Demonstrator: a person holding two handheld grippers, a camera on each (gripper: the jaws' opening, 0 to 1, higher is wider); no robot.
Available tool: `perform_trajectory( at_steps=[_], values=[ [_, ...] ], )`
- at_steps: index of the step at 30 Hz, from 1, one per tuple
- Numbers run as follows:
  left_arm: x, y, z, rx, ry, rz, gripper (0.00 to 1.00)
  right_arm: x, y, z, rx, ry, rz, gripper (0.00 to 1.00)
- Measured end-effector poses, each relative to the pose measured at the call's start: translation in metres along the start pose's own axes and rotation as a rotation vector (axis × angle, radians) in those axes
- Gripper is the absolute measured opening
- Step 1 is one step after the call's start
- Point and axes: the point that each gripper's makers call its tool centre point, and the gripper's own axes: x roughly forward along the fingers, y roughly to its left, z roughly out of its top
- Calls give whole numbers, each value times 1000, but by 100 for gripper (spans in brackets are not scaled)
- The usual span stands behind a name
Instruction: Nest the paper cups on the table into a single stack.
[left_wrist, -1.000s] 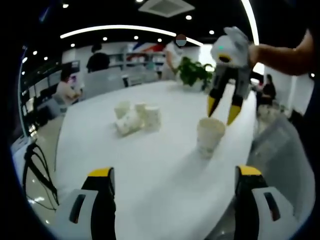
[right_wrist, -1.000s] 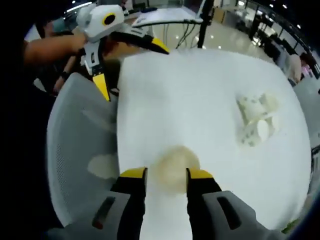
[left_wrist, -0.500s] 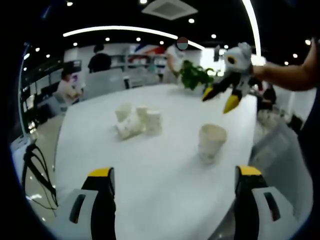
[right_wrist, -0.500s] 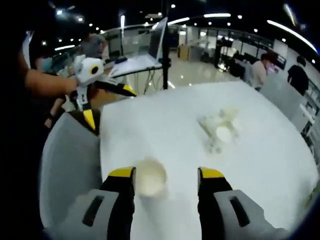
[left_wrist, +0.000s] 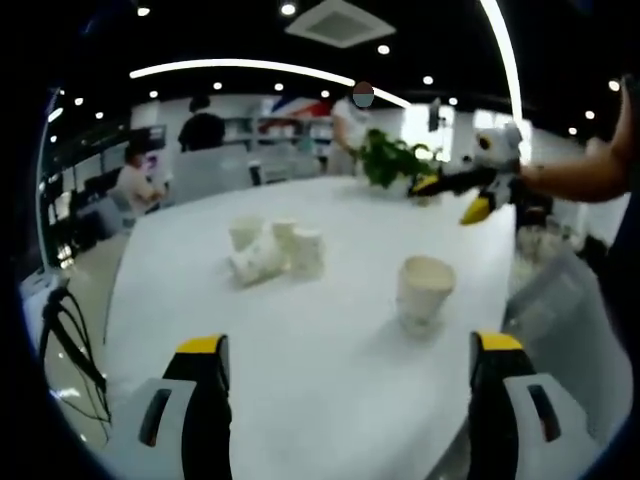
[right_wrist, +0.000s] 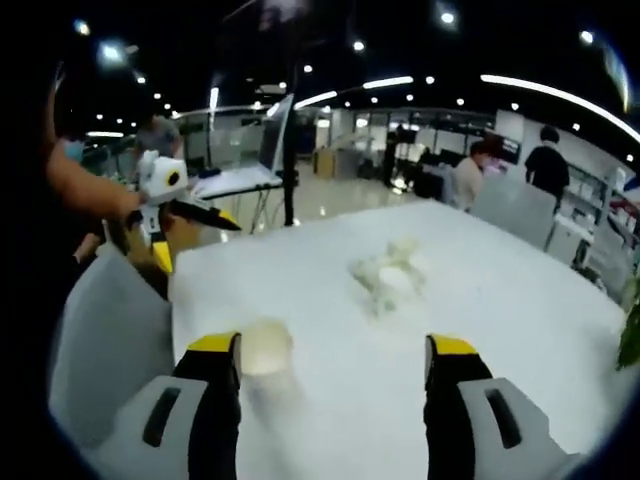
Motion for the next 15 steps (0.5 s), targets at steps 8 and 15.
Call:
perform_trajectory(
  at_steps=[8, 15],
  values=[
    [1, 0, -6, -2, 4, 17, 99, -12, -8, -28, 67, -21, -35, 85],
    [2, 3, -9, -19, 2, 29, 99, -21, -8, -45, 86, -33, -63, 95]
  ],
)
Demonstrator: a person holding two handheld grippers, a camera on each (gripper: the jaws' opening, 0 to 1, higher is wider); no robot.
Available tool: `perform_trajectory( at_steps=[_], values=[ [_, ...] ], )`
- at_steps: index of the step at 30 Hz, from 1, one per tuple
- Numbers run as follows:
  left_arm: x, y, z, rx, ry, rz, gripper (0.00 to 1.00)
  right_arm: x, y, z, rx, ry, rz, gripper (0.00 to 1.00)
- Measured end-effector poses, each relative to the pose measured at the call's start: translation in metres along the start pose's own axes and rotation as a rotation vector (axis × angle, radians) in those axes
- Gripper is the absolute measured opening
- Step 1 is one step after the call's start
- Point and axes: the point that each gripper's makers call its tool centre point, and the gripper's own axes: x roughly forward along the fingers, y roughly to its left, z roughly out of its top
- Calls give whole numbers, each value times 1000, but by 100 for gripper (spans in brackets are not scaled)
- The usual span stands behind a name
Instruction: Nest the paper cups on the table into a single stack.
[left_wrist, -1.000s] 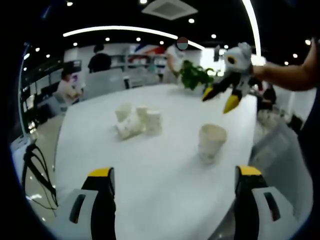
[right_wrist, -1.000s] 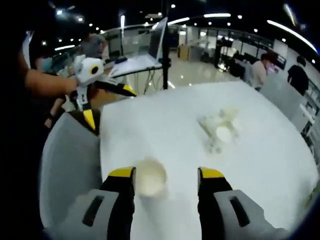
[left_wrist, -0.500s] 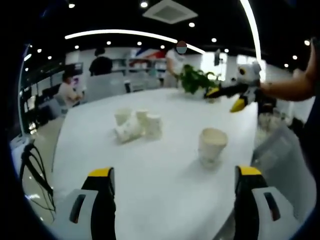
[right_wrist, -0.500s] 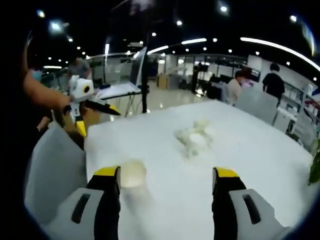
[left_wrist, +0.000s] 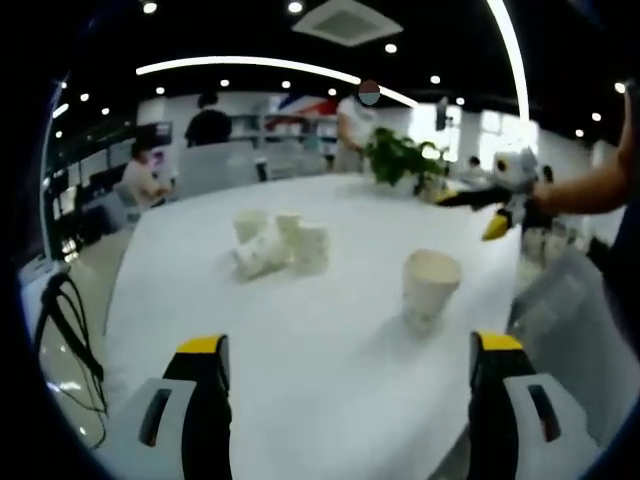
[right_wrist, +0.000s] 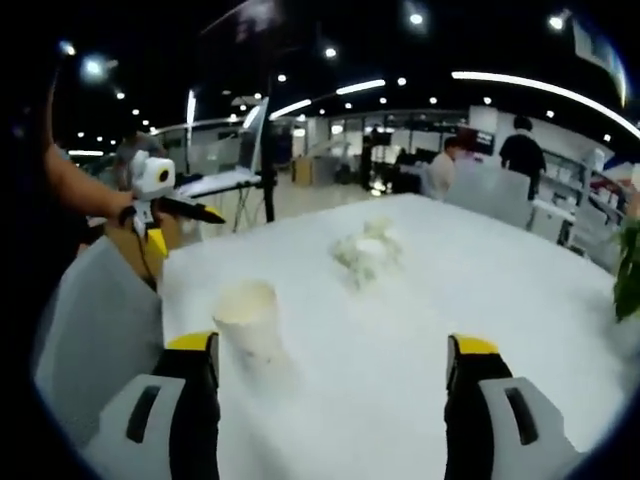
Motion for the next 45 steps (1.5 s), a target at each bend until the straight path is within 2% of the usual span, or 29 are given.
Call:
perform_trajectory(
  at_steps=[4, 11, 22, 25, 30, 45],
  values=[
    [1, -4, 0, -14, -21, -13, 99, -5, -2, -2, 37, -20, -27, 100],
    [0, 0, -1, 6, -21, 2, 99, -12, -2, -7, 45, -18, -38, 100],
    [6, 2, 5, -15, -33, -5, 99, -13, -2, -5, 50, -29, -47, 100],
    [11, 5, 5, -72, -67, -3, 99, -12, 0, -5, 47, -31, -43, 100],
    [22, 17, 6, -81, -70, 20, 98, -13, 2, -6, 44, -24, -42, 100],
    [58, 28, 26, -8, -50, -8, 98, -19, -1, -12, 75, -29, -63, 100]
  ],
)
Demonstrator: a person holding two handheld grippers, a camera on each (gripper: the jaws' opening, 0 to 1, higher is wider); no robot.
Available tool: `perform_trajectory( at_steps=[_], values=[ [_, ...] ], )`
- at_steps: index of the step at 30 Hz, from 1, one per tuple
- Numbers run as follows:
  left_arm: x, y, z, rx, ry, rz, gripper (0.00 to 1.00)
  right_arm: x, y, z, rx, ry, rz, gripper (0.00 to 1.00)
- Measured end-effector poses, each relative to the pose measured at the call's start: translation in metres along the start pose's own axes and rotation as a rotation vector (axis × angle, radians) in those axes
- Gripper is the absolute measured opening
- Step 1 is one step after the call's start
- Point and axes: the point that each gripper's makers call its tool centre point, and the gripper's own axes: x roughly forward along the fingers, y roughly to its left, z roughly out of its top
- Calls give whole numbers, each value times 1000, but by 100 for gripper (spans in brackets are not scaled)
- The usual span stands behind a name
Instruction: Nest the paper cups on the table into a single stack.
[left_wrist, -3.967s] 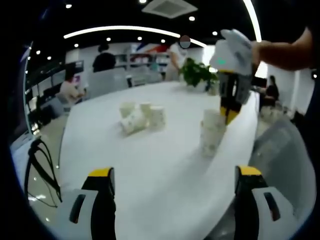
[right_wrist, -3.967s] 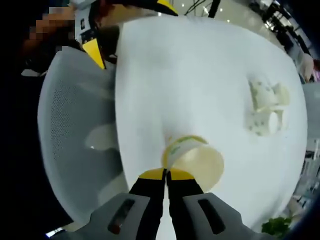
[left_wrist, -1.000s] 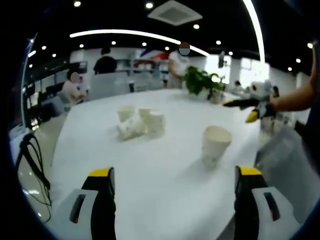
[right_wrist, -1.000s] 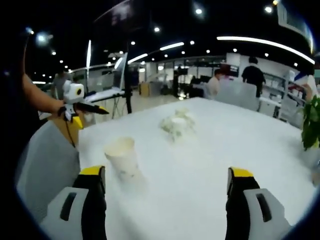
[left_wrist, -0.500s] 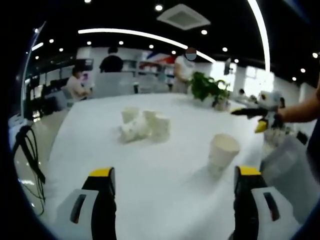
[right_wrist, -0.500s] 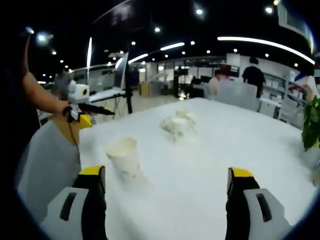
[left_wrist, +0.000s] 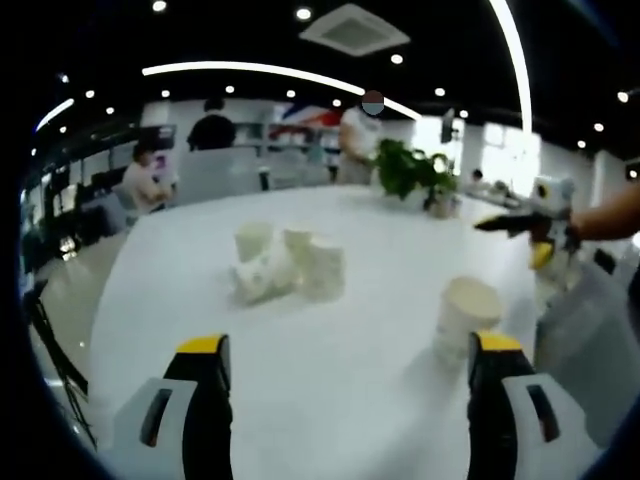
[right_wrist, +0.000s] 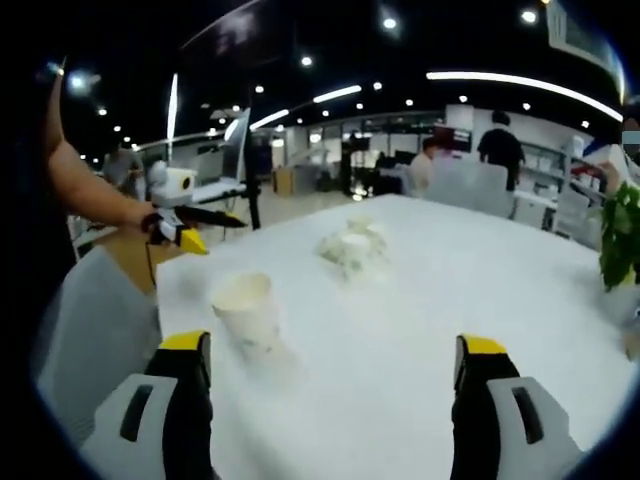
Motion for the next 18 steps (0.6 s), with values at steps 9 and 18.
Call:
perform_trajectory(
  at_steps=[9, 18],
  values=[
    [18, 14, 10, 36, 32, -18, 98, -4, -4, -2, 14, -3, -15, 100],
    [44, 19, 24, 148, 95, -66, 99, -4, -4, -4, 29, -1, -16, 100]
  ],
)
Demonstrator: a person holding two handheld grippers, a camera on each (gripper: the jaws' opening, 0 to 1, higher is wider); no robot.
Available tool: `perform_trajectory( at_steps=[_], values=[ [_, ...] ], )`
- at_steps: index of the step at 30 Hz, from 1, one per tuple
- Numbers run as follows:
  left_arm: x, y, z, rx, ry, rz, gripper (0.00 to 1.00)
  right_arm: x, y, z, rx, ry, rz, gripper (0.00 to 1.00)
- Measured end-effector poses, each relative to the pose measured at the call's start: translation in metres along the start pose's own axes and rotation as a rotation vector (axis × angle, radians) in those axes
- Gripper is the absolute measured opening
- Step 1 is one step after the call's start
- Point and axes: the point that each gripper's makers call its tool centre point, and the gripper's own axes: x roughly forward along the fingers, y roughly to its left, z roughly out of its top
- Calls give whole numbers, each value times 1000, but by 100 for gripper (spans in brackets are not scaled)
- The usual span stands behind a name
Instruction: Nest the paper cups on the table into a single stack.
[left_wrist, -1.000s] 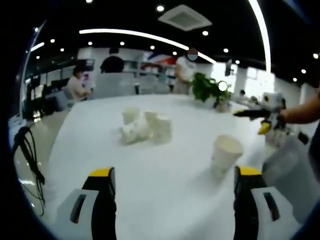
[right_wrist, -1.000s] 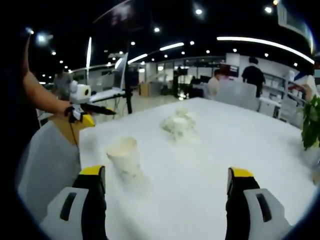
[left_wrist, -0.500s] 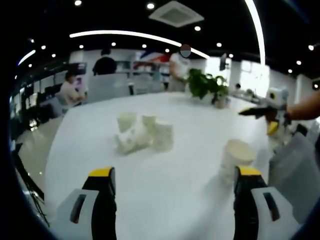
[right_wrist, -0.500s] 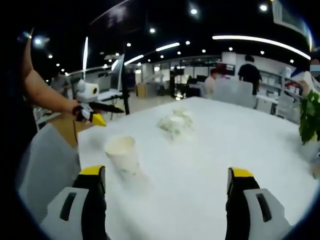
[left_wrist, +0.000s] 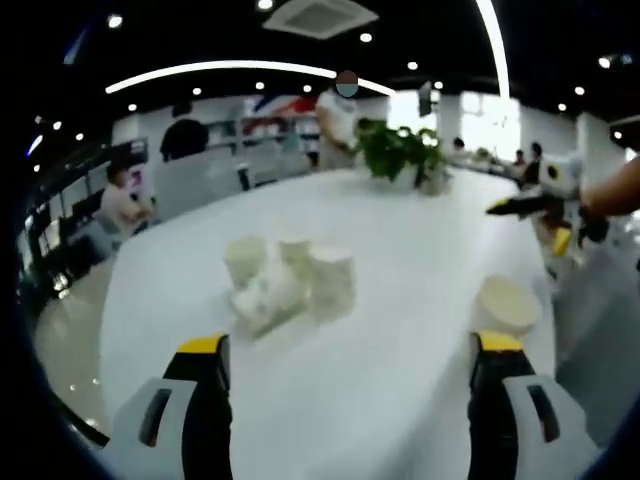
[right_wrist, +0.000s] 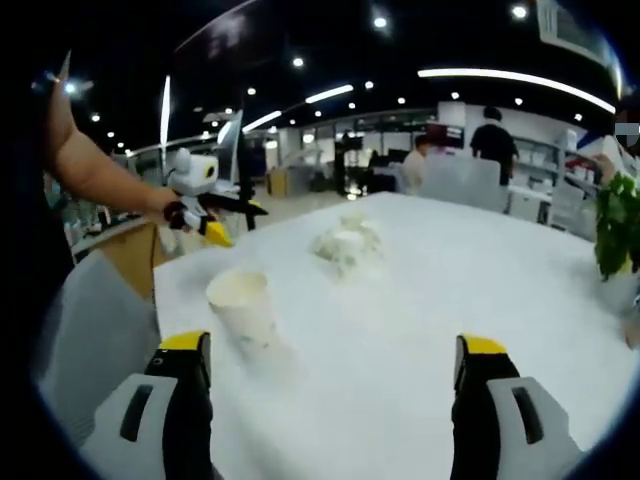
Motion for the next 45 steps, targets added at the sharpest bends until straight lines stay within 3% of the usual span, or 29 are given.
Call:
perform_trajectory(
  at_steps=[23, 32, 38, 45],
  values=[
    [60, 33, 35, 185, 98, -100, 97, -2, -9, -1, 18, -3, -17, 100],
    [83, 40, 20, 367, 220, -123, 92, 0, -12, -2, 35, -3, -21, 100],
    [99, 52, 3, 548, 311, -114, 88, 1, -13, -6, 50, -1, -23, 100],
    [115, 55, -1, 532, 318, -133, 80, 0, -14, -10, 74, -1, -30, 100]
  ],
)
